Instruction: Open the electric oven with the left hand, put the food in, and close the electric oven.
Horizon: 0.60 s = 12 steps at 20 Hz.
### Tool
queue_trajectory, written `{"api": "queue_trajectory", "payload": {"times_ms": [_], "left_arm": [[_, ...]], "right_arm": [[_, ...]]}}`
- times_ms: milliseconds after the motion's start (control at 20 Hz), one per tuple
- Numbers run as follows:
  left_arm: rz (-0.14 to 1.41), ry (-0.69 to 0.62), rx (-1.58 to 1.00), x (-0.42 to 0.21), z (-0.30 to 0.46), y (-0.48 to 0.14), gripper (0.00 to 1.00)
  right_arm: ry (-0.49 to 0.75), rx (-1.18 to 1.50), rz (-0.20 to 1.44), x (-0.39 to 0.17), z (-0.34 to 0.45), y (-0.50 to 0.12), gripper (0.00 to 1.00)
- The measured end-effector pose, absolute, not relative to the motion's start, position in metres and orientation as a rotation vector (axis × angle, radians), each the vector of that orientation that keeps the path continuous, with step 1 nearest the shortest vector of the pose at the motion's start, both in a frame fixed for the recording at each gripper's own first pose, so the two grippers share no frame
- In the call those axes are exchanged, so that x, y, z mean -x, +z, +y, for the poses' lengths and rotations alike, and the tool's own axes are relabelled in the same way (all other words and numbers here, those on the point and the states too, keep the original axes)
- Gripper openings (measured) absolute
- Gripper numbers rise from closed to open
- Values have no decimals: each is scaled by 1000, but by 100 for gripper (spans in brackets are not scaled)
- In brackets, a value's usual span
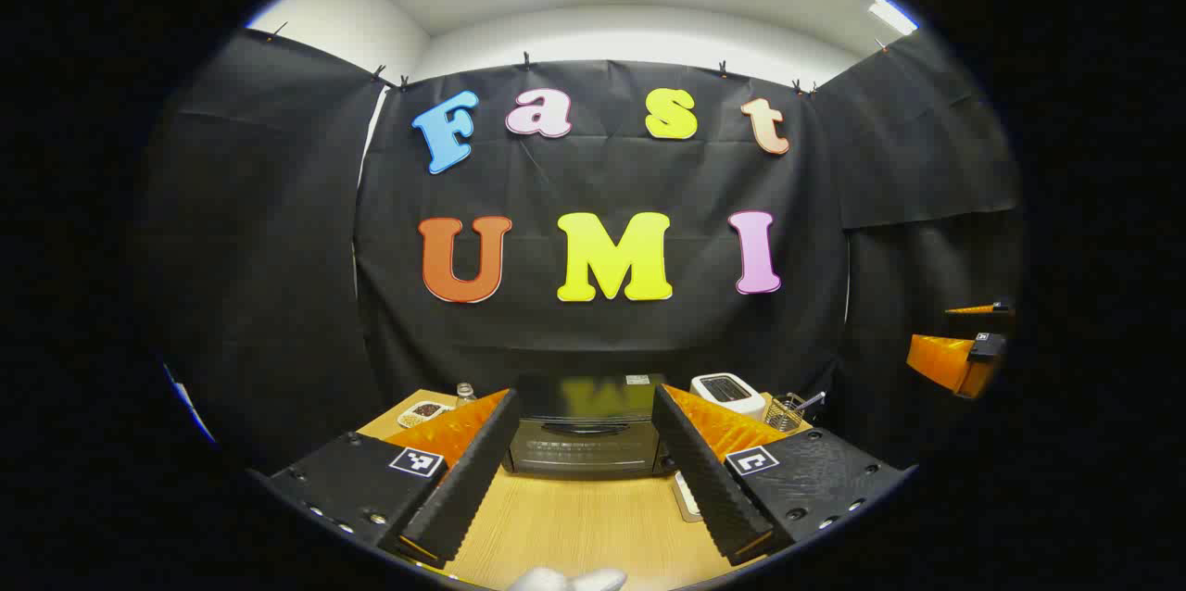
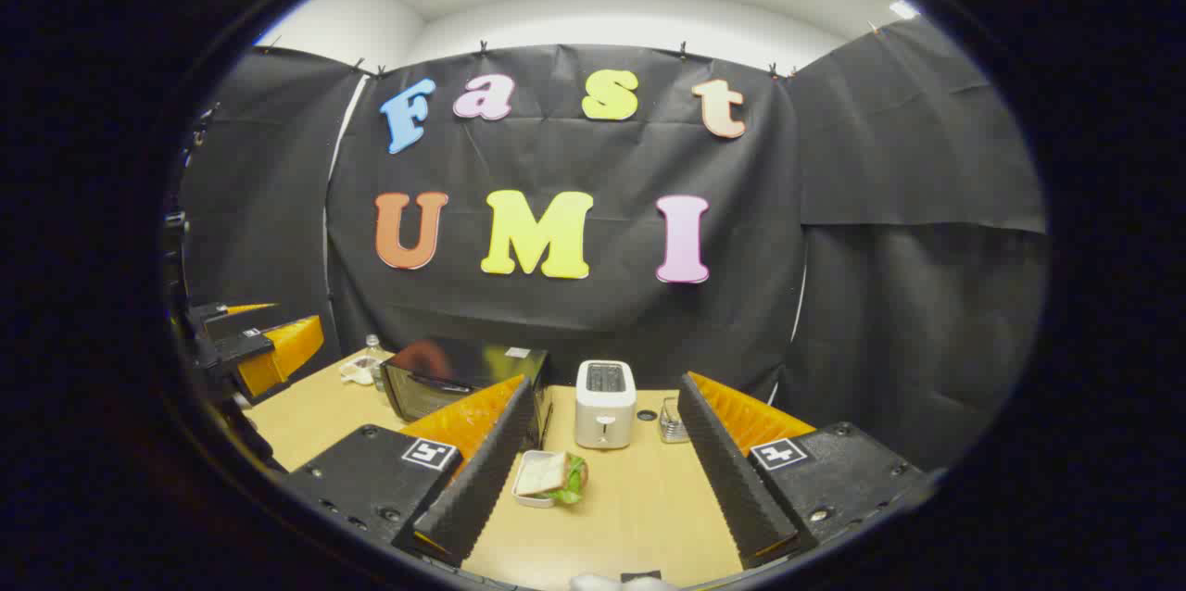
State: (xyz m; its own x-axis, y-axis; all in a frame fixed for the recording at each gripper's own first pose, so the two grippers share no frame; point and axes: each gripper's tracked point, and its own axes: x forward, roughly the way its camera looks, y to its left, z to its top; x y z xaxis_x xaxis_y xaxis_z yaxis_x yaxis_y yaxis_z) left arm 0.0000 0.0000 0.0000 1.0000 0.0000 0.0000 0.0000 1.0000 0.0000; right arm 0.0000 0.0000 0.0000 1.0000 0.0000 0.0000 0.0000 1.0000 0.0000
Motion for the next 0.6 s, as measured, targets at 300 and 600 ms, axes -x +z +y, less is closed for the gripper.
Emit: {"api": "queue_trajectory", "payload": {"times_ms": [300,600], "left_arm": [[11,-7,19,-18,-4,-5,95],[18,0,-3,-38,-3,-13,95]], "right_arm": [[3,-24,12,-11,-3,0,93],[-10,-28,27,-22,-9,-2,93]]}}
